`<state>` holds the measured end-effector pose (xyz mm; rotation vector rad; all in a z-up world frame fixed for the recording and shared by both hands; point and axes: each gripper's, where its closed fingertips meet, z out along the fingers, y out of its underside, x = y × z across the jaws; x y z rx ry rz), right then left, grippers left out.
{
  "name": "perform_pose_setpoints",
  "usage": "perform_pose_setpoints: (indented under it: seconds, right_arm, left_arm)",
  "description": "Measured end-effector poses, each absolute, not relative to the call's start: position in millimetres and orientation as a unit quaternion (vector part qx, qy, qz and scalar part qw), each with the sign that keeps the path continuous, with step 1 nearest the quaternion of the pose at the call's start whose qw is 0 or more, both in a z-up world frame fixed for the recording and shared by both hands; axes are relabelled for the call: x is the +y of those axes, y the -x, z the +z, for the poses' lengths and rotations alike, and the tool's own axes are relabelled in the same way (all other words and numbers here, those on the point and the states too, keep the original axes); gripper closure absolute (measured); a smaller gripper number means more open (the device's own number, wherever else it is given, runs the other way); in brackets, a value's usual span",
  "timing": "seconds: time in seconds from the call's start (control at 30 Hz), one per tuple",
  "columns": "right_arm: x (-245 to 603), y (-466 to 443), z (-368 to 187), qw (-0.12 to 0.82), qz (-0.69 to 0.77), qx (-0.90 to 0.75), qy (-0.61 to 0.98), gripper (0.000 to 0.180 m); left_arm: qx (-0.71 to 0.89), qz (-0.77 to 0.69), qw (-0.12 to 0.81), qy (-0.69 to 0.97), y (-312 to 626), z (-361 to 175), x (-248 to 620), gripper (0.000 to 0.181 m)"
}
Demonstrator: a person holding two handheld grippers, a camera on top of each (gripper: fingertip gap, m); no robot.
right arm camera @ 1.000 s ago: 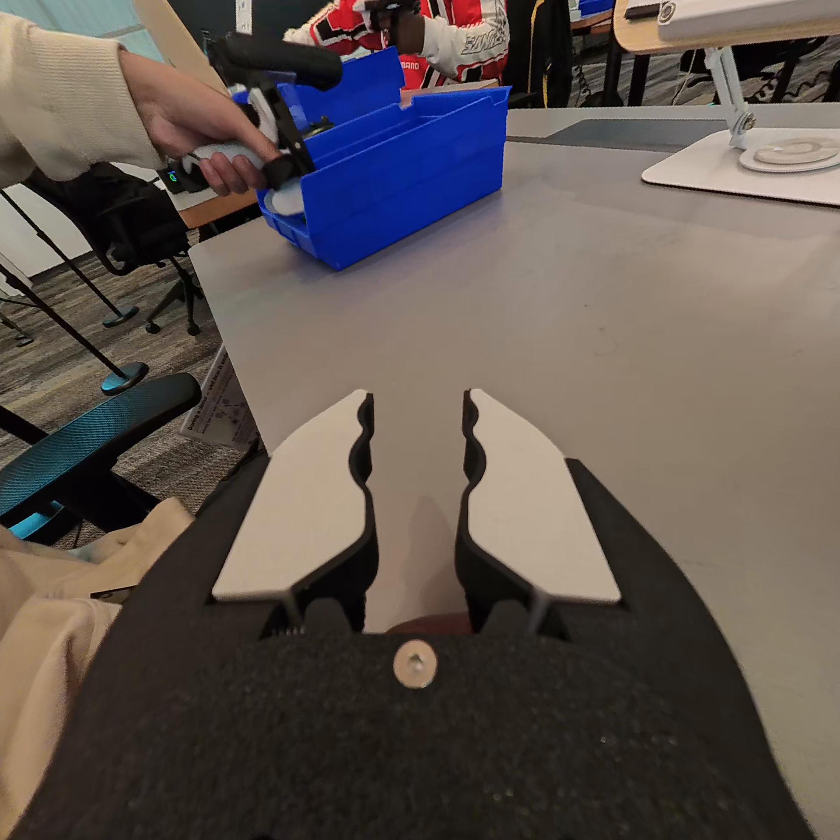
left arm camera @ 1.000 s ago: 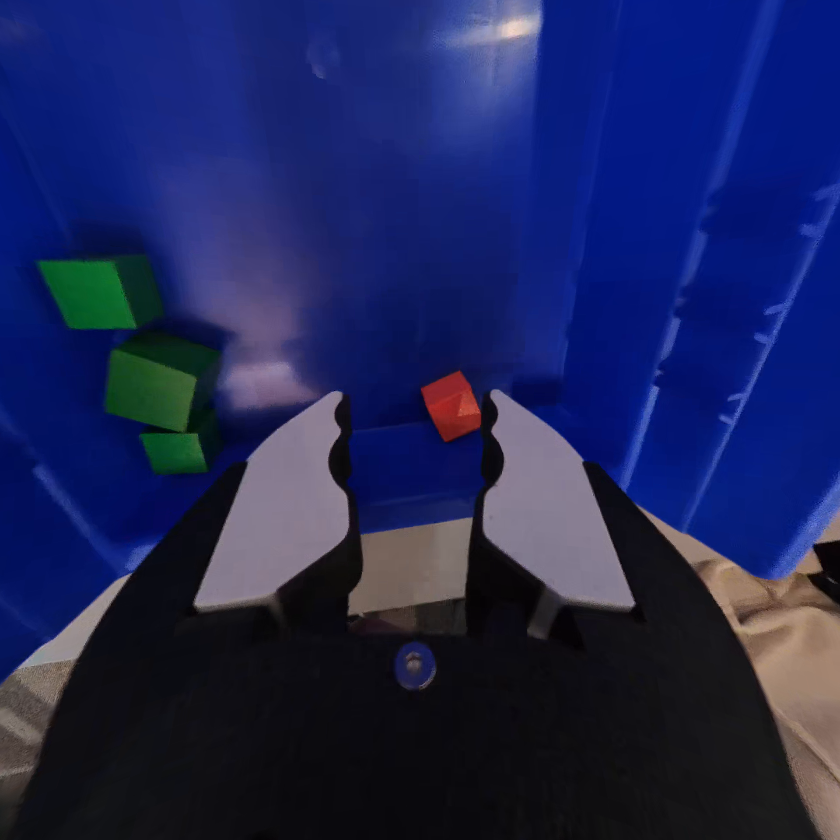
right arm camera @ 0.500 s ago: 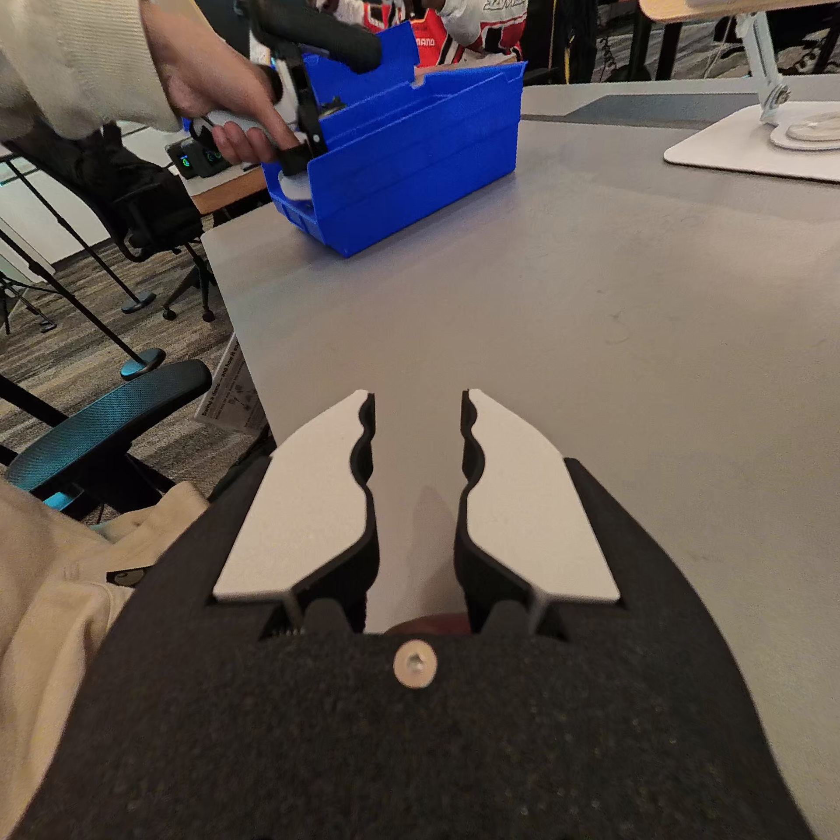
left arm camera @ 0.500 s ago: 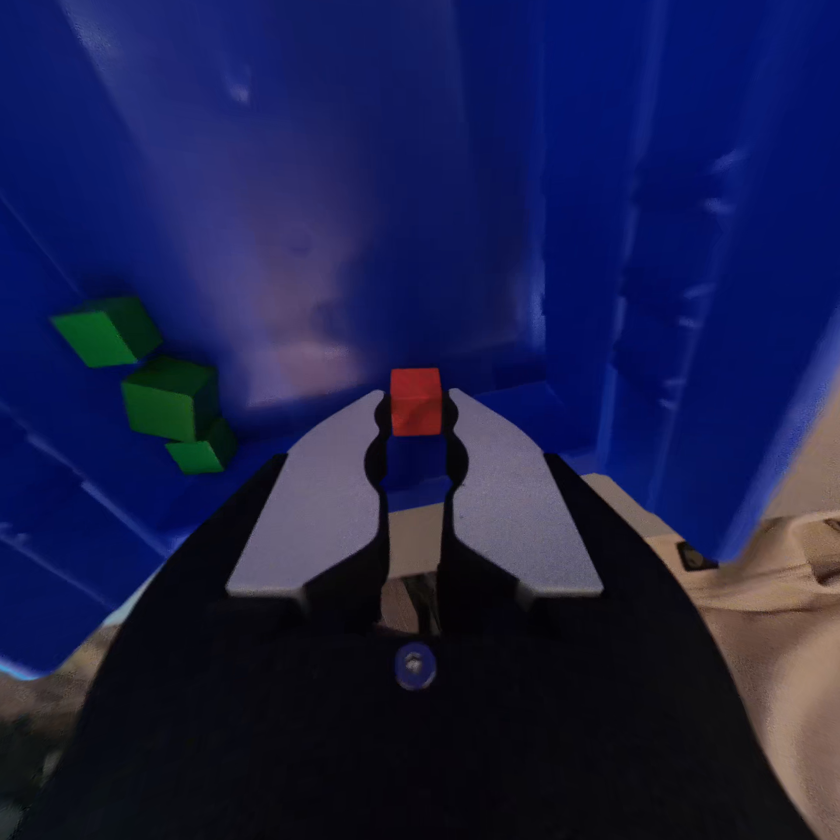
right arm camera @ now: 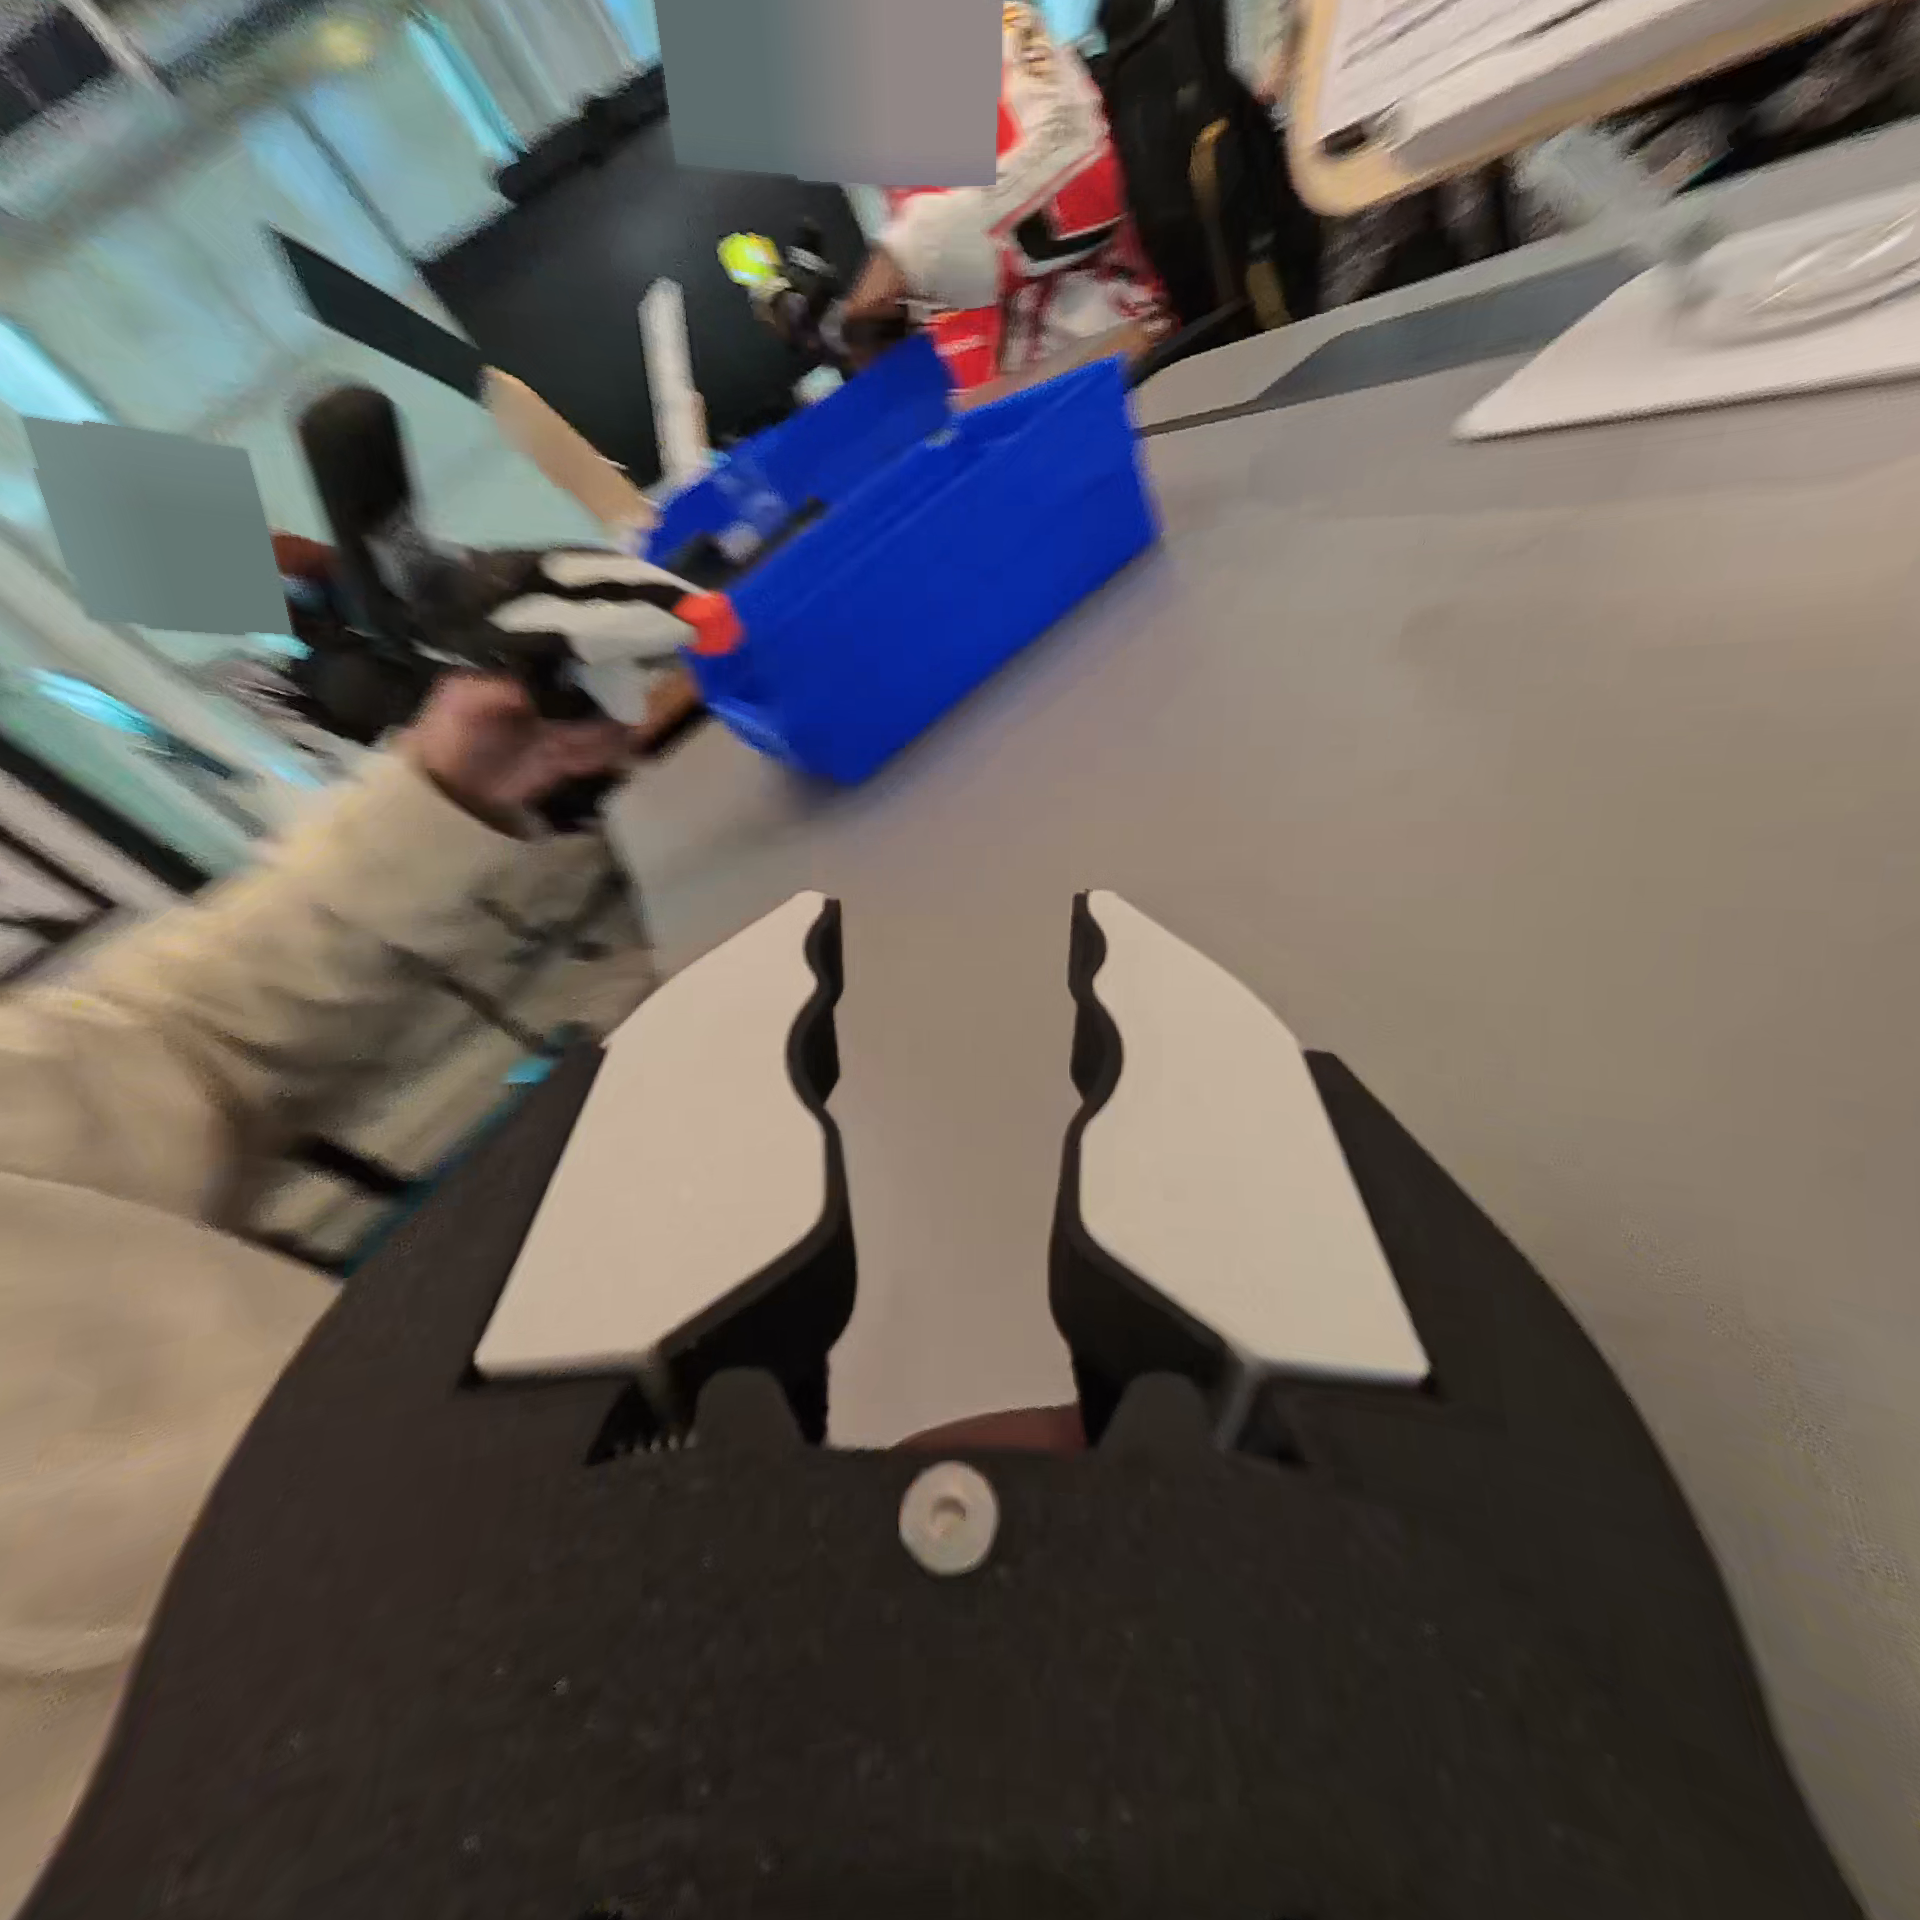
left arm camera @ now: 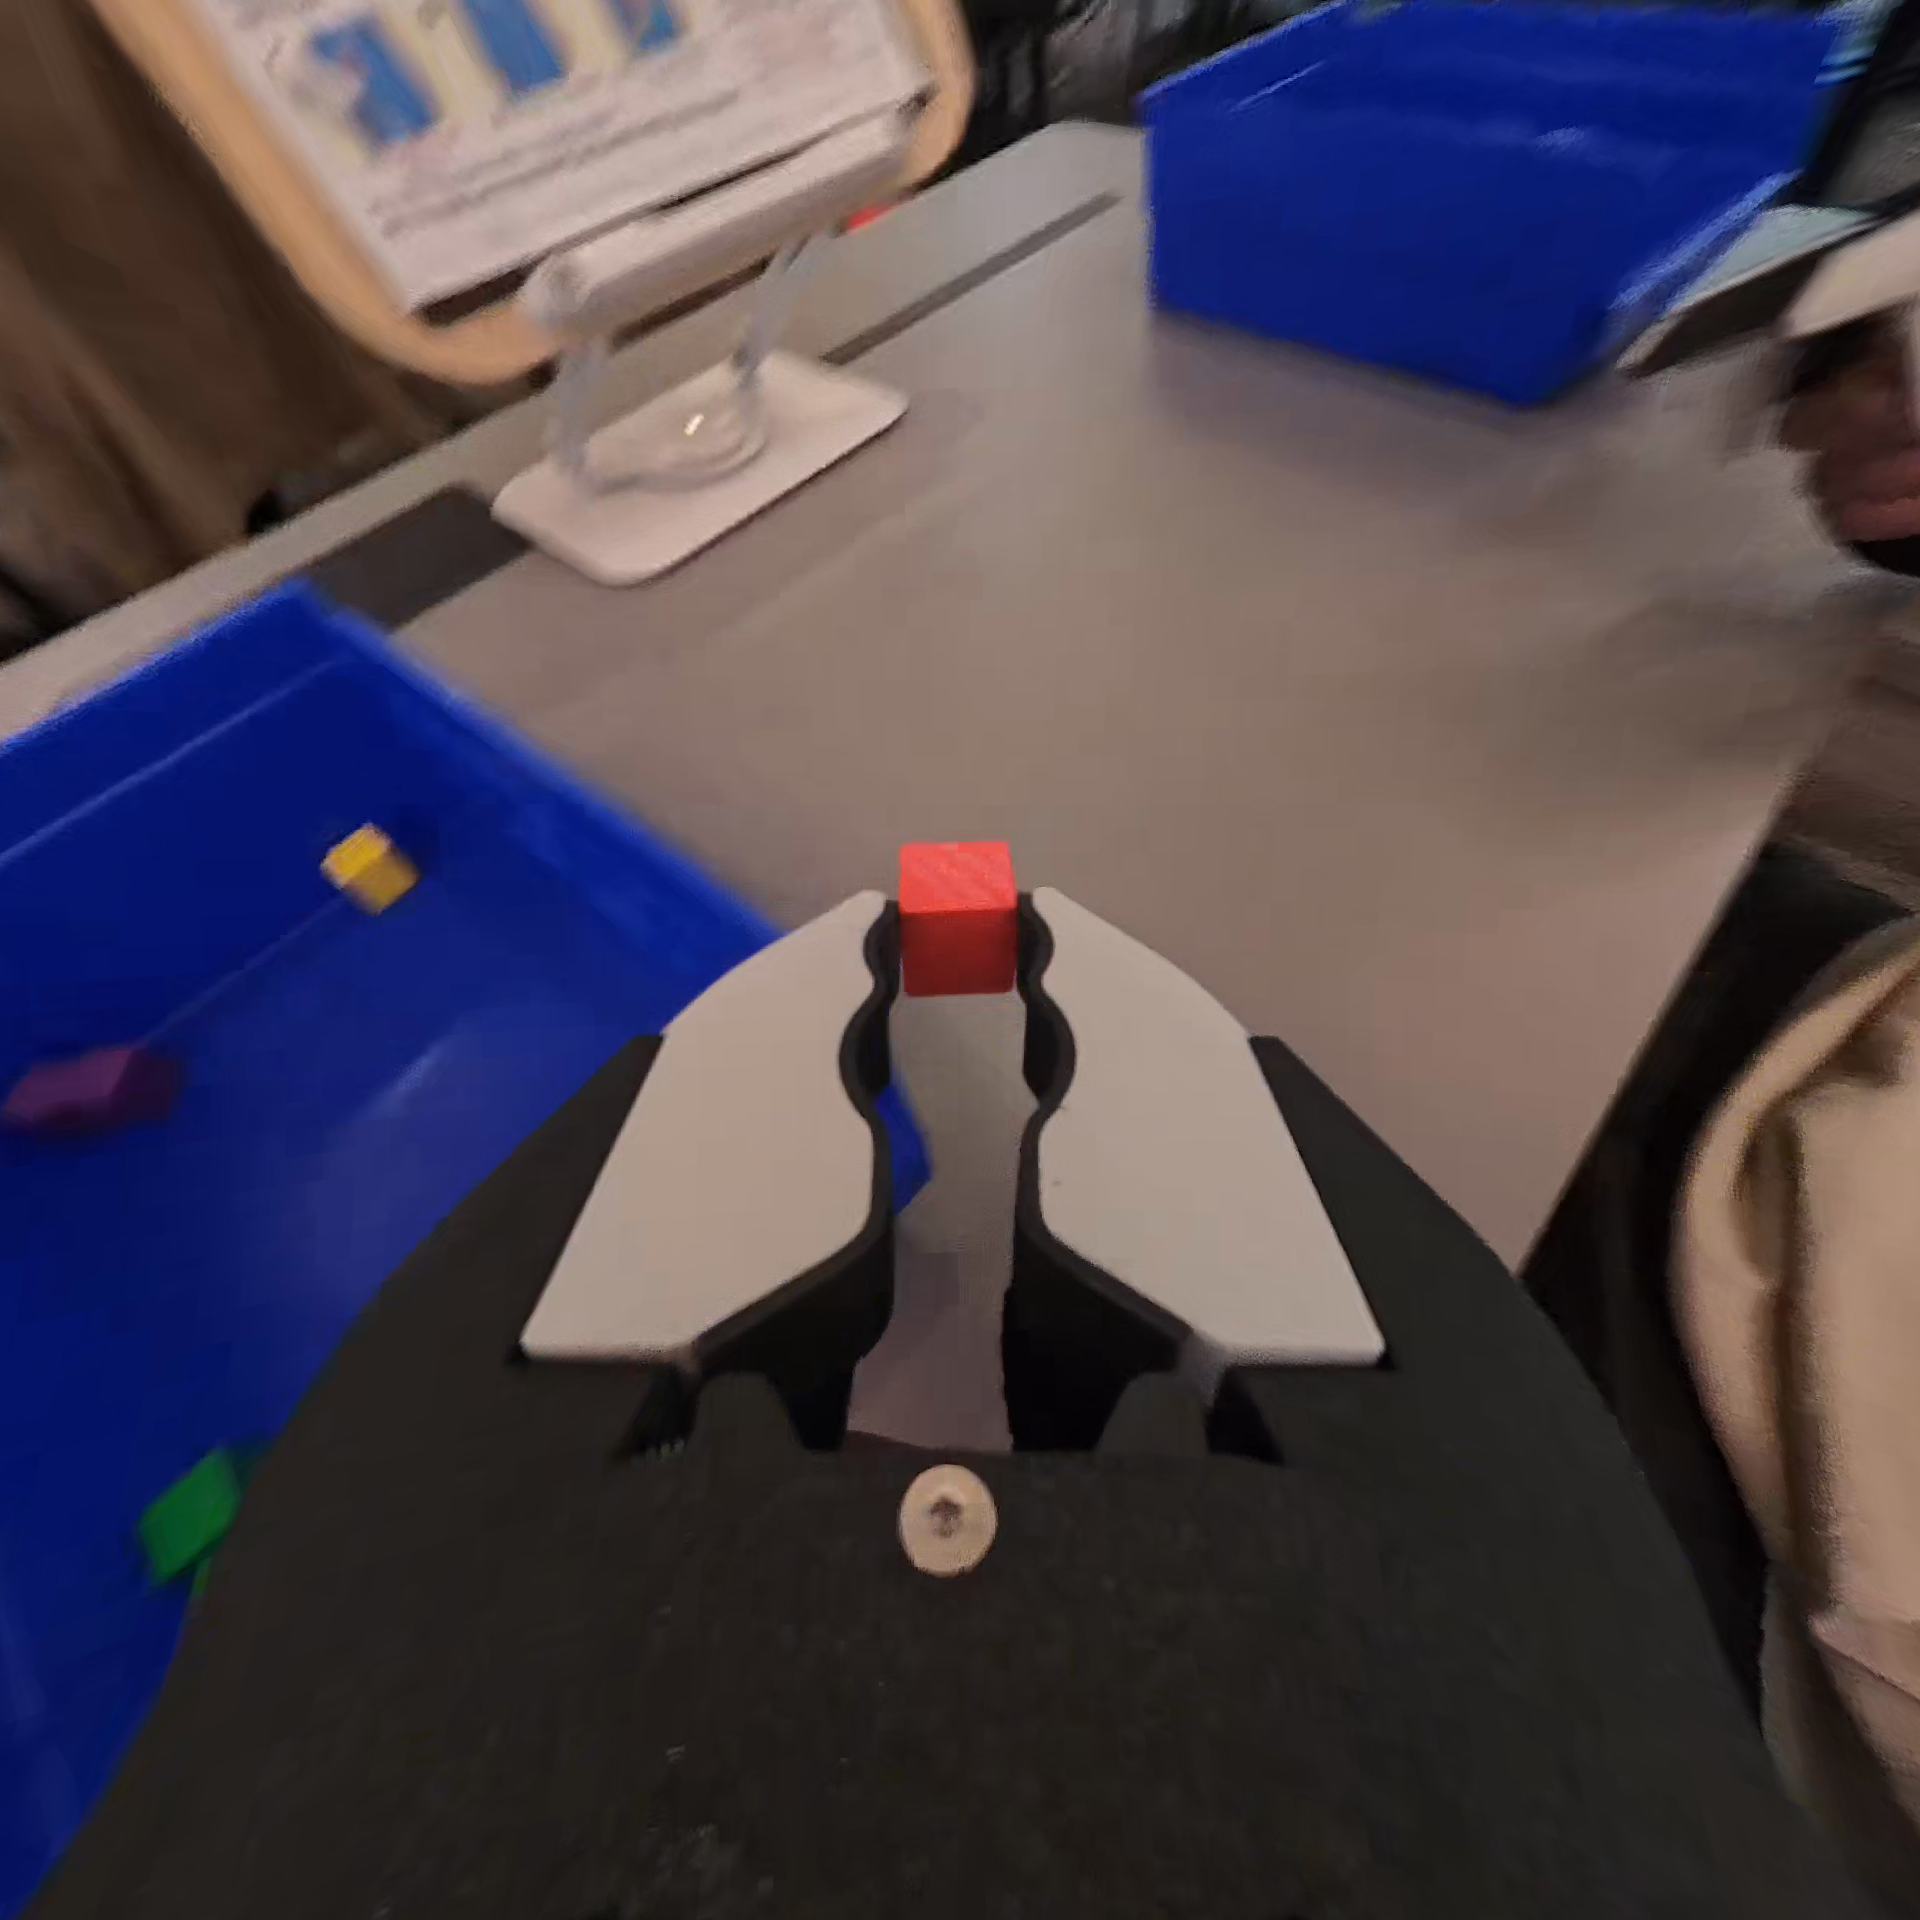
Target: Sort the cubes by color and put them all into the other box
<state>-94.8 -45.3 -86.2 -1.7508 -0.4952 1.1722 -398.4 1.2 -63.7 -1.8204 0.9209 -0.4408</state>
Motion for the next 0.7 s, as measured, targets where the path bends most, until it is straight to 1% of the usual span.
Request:
perform_pose_setpoints:
  seconds: [0.07,0.13,0.2,0.3,0.5,0.57,0.6,0.7]
  right_arm:
    - [-55,116,-72,0.396,0.583,-0.185,0.685,0.136]
    - [-65,140,-59,0.318,0.666,-0.177,0.651,0.136]
    - [-74,163,-55,0.248,0.716,-0.177,0.628,0.135]
    - [-74,186,-50,0.185,0.759,-0.162,0.602,0.133]
    - [-66,195,-52,0.177,0.768,-0.158,0.595,0.132]
    - [-66,190,-51,0.176,0.773,-0.157,0.589,0.144]
    - [-69,186,-52,0.171,0.776,-0.163,0.584,0.157]
    - [-71,173,-53,0.175,0.775,-0.161,0.585,0.157]
  left_arm:
    - [0.432,-0.199,0.529,0.703,368,-52,-16,0.16]
    - [0.488,-0.182,0.556,0.648,334,-40,-28,0.16]
    - [0.544,-0.164,0.564,0.599,298,-34,-39,0.16]
    - [0.616,-0.146,0.551,0.544,246,-35,-54,0.16]
    - [0.685,-0.146,0.516,0.493,184,-52,-64,0.16]
    - [0.687,-0.174,0.506,0.491,173,-55,-67,0.16]
    - [0.684,-0.189,0.505,0.491,169,-54,-69,0.16]
    - [0.662,-0.209,0.511,0.506,161,-53,-70,0.161]
